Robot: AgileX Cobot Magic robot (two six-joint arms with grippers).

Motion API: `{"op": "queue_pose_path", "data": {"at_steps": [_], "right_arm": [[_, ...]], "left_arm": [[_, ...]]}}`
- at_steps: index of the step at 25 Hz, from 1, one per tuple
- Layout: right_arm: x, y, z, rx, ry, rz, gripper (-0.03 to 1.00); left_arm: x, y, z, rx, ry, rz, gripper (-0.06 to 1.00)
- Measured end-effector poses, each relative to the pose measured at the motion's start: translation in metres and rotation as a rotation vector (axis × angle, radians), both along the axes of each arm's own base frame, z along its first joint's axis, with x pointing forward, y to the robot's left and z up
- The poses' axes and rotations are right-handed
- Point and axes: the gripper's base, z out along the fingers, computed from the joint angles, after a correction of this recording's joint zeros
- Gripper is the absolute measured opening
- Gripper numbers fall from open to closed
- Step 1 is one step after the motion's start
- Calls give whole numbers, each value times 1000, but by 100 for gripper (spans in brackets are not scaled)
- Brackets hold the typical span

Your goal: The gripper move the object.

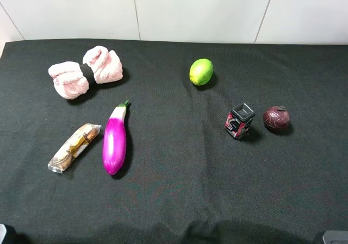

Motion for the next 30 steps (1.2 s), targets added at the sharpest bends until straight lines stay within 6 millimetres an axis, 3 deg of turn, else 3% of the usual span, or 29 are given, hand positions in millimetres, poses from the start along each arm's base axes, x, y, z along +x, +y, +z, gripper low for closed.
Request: {"op": "queue_pose_path", "data": {"at_steps": [7,15,30], "right_arm": [[-16,0,-22,-2,-155,-118,69],[-13,0,-48,-3,-206,-127,69],[-12,0,-49,-4,-217,-127,69]], "left_arm": [[0,0,0,0,0,0,100],[0,0,0,0,0,0,100],[0,0,0,0,0,0,100]]}}
